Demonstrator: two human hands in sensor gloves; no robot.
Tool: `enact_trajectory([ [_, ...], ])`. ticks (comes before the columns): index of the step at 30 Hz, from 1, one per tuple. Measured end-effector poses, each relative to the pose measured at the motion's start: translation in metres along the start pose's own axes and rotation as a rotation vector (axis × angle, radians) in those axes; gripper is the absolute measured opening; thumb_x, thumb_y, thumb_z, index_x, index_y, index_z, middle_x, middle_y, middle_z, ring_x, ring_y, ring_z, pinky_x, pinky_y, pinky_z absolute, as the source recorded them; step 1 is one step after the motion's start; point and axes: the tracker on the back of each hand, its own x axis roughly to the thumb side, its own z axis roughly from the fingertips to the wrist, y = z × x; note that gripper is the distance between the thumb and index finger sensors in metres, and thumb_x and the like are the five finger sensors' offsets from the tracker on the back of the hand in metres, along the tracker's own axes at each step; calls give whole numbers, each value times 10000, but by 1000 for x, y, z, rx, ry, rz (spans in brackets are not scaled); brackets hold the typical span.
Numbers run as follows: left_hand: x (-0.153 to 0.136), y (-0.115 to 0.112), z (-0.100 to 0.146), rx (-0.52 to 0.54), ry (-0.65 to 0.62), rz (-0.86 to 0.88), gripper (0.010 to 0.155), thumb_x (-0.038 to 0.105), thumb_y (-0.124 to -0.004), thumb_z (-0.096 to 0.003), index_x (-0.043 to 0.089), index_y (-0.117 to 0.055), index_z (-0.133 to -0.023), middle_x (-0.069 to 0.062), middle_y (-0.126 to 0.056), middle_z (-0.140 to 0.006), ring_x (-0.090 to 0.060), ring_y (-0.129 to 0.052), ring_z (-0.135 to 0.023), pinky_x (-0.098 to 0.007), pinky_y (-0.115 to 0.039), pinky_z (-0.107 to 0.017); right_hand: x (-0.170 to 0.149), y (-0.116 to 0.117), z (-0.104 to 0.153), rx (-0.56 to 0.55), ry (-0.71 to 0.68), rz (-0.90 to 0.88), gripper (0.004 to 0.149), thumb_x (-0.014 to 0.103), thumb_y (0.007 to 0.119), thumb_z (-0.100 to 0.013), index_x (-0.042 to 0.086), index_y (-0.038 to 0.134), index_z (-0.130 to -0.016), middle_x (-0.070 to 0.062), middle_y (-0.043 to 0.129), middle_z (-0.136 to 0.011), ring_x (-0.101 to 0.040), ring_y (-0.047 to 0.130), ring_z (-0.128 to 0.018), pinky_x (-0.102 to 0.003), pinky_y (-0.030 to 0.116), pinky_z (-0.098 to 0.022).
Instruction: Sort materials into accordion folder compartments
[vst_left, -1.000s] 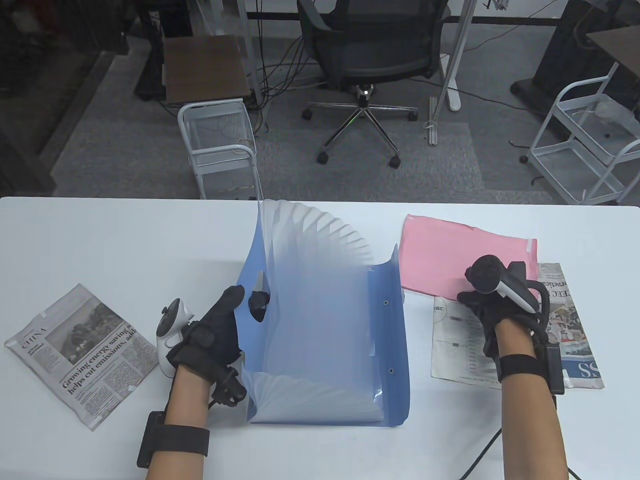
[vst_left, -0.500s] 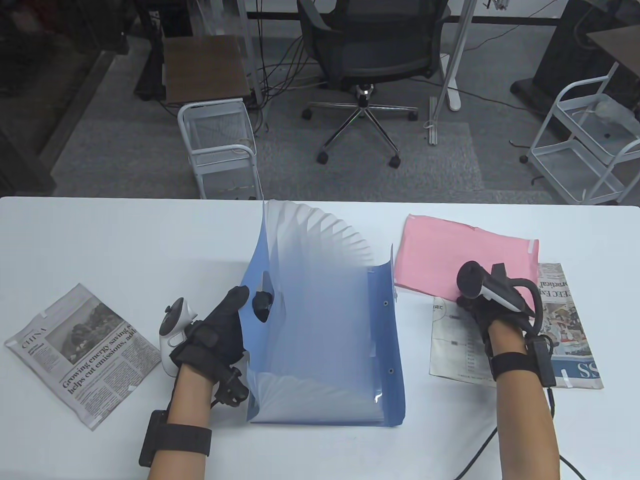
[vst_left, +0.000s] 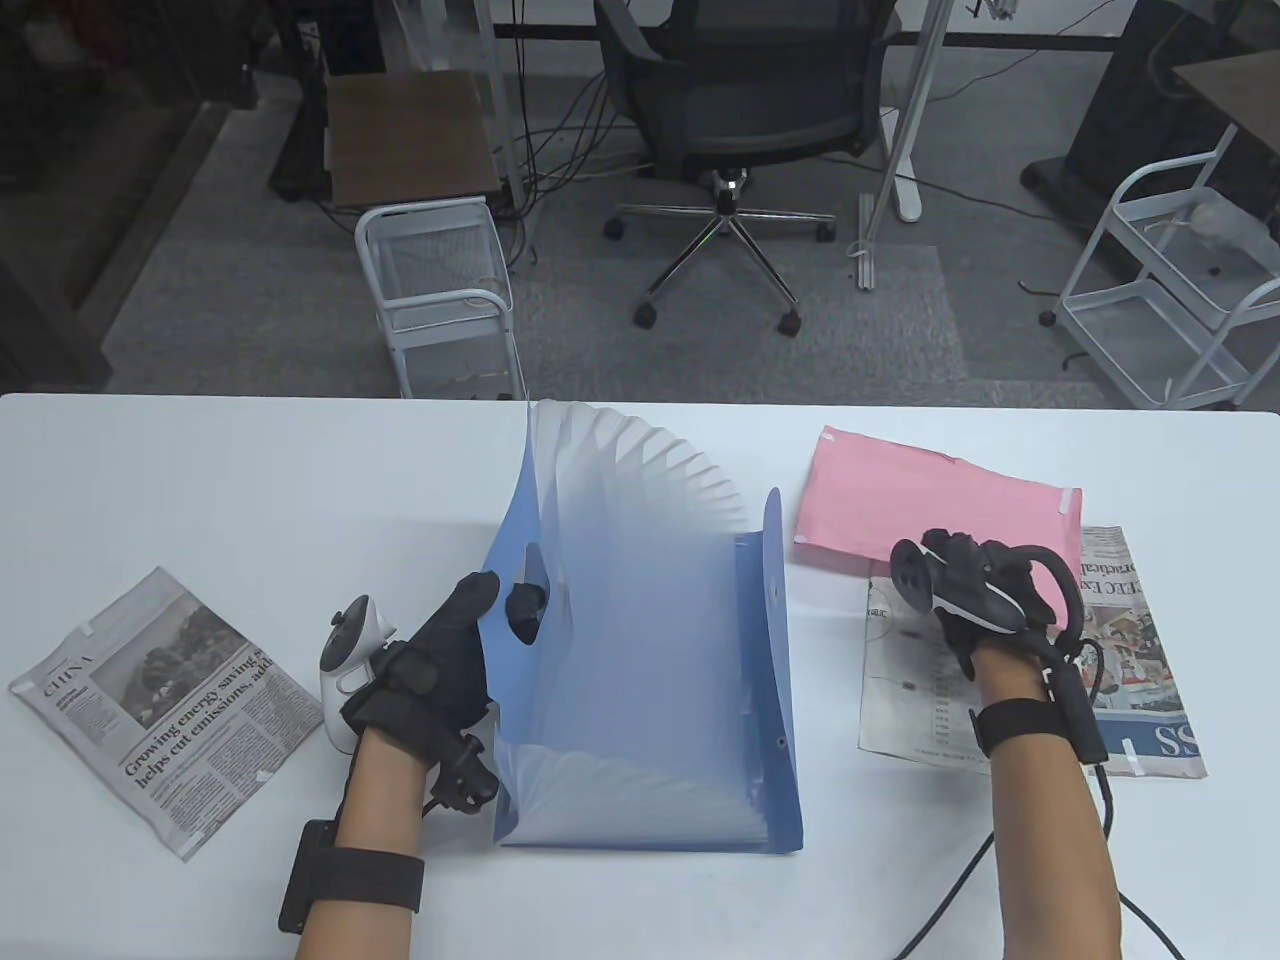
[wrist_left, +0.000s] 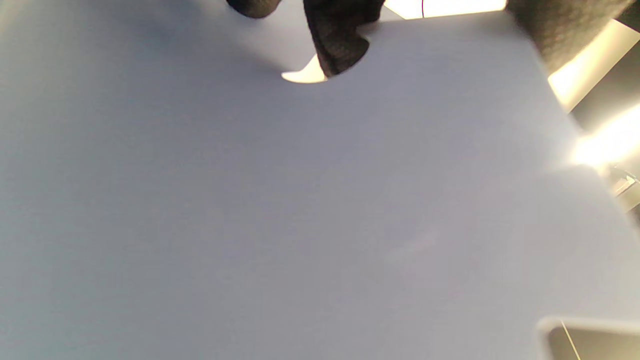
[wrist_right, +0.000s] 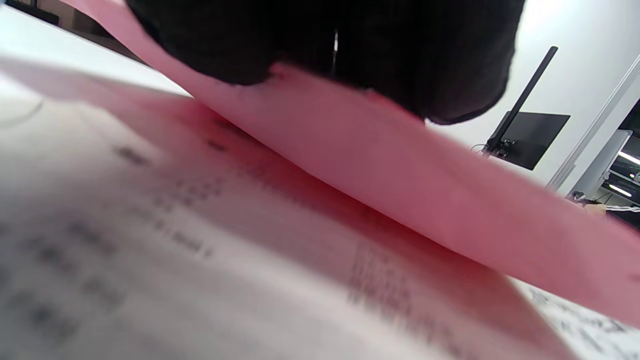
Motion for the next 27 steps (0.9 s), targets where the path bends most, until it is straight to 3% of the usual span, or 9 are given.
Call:
enact_trajectory([
  [4, 0, 0, 0, 1, -1, -1, 757, 706, -674, -639, 76, -641, -1058, -346, -127, -1228, -668, -102, -1017, -762, -325, -637, -8, -16, -2, -49, 8, 54, 559, 266, 875, -521, 253, 585, -999, -5, 865, -848, -360, 965, -758, -525, 857, -559],
  [11, 0, -1, 0, 4, -3, -2, 753, 722, -685, -631, 93, -647, -1042, -347, -113, -1225, -669, -91, -1014, -763, -315, -635, -31, -47, 1, -117, 98, -13, 437, 290, 806, -554, 252, 651, -960, -29, 887, -837, -356, 996, -723, -510, 890, -520],
  [18, 1, -1, 1, 18, -5, 6, 780, 773, -716, -597, 122, -659, -1024, -340, -88, -1222, -665, -83, -1011, -766, -311, -625, -70, -109, 15, -256, 176, -116, 405, 314, 791, -560, 229, 702, -946, -37, 940, -821, -338, 1028, -691, -497, 918, -476],
  [22, 1, -2, 1, 26, -6, 13, 781, 778, -730, -586, 131, -668, -1018, -331, -90, -1224, -659, -84, -1015, -763, -310, -626, -91, -155, 29, -342, 218, -281, 404, 327, 806, -557, 215, 730, -937, -47, 970, -790, -321, 1058, -640, -479, 942, -427],
  [27, 1, -3, 1, 29, -9, 10, 783, 786, -716, -591, 132, -667, -1019, -331, -88, -1225, -654, -80, -1018, -763, -304, -623, -108, -205, 51, -403, 224, -632, 410, 318, 832, -555, 184, 759, -936, -85, 1006, -727, -297, 1121, -479, -434, 987, -275],
])
